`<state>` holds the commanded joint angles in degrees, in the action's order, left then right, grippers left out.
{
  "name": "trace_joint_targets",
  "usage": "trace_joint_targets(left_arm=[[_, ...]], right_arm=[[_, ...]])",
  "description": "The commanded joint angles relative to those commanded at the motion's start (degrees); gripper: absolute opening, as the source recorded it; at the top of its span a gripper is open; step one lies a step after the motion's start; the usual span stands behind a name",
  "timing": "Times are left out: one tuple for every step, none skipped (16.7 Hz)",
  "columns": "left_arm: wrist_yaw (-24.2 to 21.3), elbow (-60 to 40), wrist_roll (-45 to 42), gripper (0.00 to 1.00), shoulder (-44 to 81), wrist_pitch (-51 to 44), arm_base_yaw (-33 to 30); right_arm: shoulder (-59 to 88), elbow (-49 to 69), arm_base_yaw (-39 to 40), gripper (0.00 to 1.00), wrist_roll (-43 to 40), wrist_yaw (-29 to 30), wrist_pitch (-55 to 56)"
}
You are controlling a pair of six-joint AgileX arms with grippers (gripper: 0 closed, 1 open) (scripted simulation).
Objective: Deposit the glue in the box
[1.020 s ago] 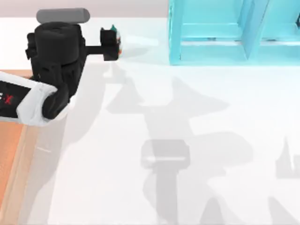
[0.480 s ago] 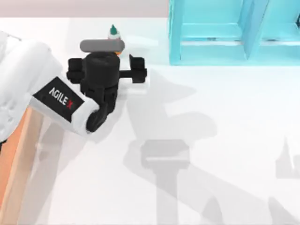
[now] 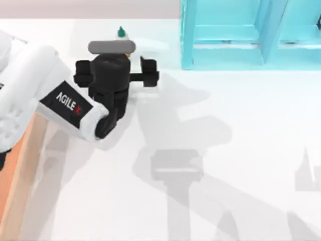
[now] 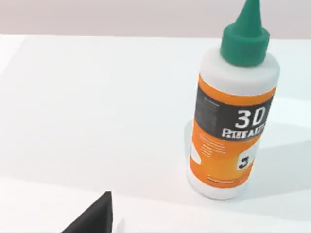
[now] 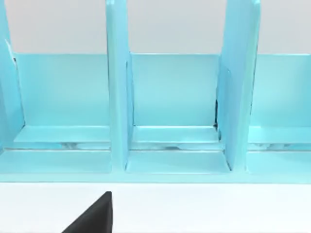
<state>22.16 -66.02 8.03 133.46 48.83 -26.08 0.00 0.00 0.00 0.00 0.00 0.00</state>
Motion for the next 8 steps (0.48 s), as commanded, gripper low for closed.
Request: trace_joint_targets(left_arm=[[-0.26,-1.91,-0.07,1.0,1.24,-0.6,0.23],[-0.58,-4.27,-0.17,1.0,2.74,-1.38,0.52],[-0.94,-6.99,-0.29,1.0,4.43,-2.32,0.86],[-1.34,-9.94,-0.42,1.0,6.24,-3.38,1.24],[-1.75,-13.0,-0.57,1.0,8.1,-4.52,1.65],[-2.17,-16.03,-0.71,1.0,9.9,-5.68,2.08],[-2.58,-18.91,-0.85,1.0,11.59,-6.79,2.5],[-2.98,-21.53,-0.97,1.0,13.11,-7.82,2.91]], right_arm=[[0.0,0.0,0.0,1.0,0.0,0.0,0.0],[0.0,0.0,0.0,1.0,0.0,0.0,0.0],[0.0,0.0,0.0,1.0,0.0,0.0,0.0],[0.0,0.0,0.0,1.0,0.0,0.0,0.0],[0.0,0.0,0.0,1.0,0.0,0.0,0.0],[0.0,0.0,0.0,1.0,0.0,0.0,0.0],[0.0,0.0,0.0,1.0,0.0,0.0,0.0],[0.0,0.0,0.0,1.0,0.0,0.0,0.0]])
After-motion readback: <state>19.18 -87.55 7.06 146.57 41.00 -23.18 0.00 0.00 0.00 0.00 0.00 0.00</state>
